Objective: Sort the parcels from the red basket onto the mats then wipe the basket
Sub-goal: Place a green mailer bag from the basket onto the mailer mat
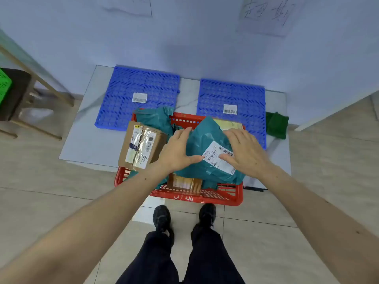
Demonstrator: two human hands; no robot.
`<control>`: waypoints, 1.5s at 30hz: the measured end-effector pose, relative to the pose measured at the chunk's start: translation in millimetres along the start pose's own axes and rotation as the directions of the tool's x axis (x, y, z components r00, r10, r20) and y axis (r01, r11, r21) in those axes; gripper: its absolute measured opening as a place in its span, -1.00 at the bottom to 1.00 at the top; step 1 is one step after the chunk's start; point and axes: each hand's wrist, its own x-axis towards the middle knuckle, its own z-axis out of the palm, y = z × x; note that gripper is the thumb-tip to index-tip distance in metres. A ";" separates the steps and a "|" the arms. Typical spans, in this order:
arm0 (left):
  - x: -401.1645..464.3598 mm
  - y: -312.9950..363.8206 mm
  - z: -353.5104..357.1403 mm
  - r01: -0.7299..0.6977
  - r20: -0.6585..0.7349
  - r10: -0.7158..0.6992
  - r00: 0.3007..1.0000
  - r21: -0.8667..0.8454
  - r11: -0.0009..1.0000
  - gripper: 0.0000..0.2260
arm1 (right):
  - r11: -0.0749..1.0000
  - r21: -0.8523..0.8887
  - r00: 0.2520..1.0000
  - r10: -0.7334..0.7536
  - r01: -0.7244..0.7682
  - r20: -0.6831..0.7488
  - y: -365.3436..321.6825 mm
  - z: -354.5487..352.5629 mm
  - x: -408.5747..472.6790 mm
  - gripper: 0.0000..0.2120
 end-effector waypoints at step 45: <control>33.5 34.2 -21.8 0.116 -0.161 -0.173 0.972 -0.313 0.943 -0.08 | 0.516 0.752 0.870 -0.026 -0.410 0.492 52.4 0.9 31.2 -0.60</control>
